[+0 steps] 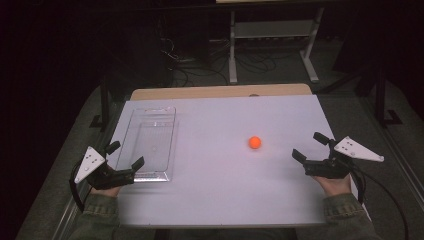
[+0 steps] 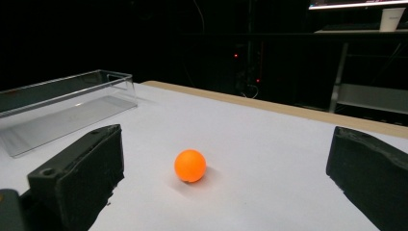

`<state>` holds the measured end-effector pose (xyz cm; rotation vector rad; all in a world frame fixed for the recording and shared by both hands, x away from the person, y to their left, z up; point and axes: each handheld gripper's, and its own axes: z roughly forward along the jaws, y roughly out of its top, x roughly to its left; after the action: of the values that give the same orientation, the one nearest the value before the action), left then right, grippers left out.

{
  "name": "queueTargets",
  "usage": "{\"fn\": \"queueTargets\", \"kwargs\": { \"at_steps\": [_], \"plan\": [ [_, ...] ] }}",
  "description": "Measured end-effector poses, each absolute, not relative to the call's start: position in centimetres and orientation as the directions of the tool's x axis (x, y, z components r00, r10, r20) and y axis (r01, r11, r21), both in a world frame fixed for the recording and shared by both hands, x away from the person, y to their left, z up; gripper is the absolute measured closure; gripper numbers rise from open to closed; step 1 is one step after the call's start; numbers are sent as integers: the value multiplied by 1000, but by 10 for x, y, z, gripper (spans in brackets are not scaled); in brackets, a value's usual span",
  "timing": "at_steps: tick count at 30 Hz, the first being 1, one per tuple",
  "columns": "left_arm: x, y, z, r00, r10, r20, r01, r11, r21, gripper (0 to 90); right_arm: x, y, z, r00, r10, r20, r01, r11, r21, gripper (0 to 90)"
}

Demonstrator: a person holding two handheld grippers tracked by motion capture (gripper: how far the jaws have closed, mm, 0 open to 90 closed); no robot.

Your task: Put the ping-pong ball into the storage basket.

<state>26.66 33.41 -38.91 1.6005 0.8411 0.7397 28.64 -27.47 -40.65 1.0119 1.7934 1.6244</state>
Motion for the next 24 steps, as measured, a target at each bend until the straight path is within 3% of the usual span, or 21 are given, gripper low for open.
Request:
{"fn": "queueTargets", "kwargs": {
  "at_steps": [24],
  "plan": [
    [274, 320, -385, 579, 814, 34, 156, -151, 976, 0, 289, -274, -406, -590, 805, 68, 182, 50, 982, 0]
  ]
}}
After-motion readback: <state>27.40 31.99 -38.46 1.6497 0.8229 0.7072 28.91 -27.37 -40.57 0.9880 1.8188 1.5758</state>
